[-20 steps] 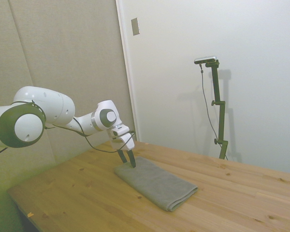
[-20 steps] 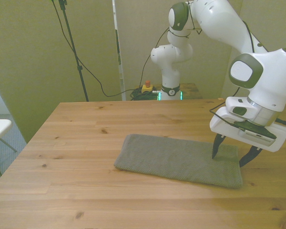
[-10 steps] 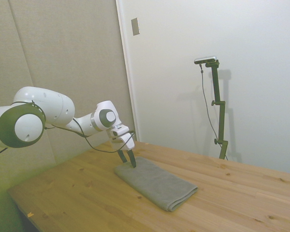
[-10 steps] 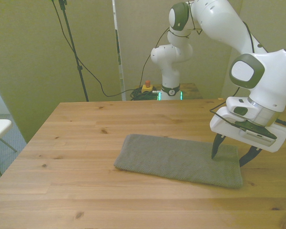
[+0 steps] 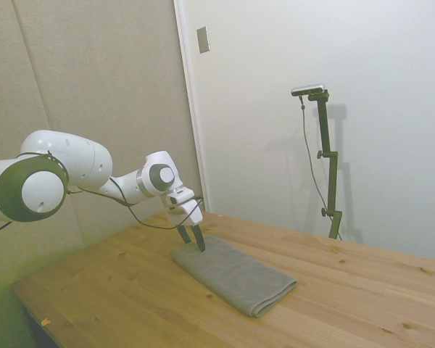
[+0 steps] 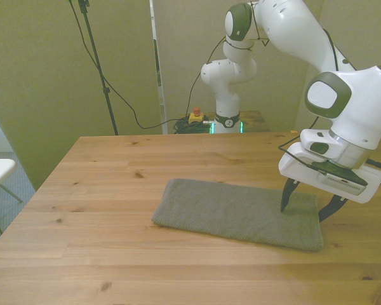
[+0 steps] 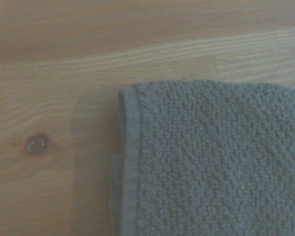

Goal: Fold the towel

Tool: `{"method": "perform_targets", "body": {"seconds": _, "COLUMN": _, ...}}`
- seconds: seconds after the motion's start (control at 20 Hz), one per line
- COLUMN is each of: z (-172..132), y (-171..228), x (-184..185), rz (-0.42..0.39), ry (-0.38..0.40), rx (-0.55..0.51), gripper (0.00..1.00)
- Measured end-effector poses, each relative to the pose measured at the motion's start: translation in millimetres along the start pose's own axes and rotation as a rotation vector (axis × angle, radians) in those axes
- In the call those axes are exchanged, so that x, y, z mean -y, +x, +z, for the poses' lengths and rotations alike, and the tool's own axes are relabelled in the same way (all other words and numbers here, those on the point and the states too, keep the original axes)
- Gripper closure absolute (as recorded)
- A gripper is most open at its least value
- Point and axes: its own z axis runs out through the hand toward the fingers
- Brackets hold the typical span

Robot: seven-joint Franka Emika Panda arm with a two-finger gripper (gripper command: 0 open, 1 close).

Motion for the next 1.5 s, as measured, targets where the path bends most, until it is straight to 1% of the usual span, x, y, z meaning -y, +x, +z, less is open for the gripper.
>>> {"method": "perform_targets", "body": {"seconds": 0.45, "z": 1.2, "y": 0.3, "x": 3.2, "rz": 0.001, "ry": -0.006, "rx": 0.000, "gripper": 0.00}}
{"method": "perform_targets", "body": {"seconds": 0.5, "z": 1.2, "y": 0.3, "x": 3.3, "rz": 0.001, "ry": -0.008, "rx": 0.001, "gripper": 1.00}}
{"method": "perform_targets", "body": {"seconds": 1.5, "z": 5.3, "y": -1.4, "x": 8.4, "rz": 0.000, "ry": -0.010, "rx": 0.005, "gripper": 1.00}}
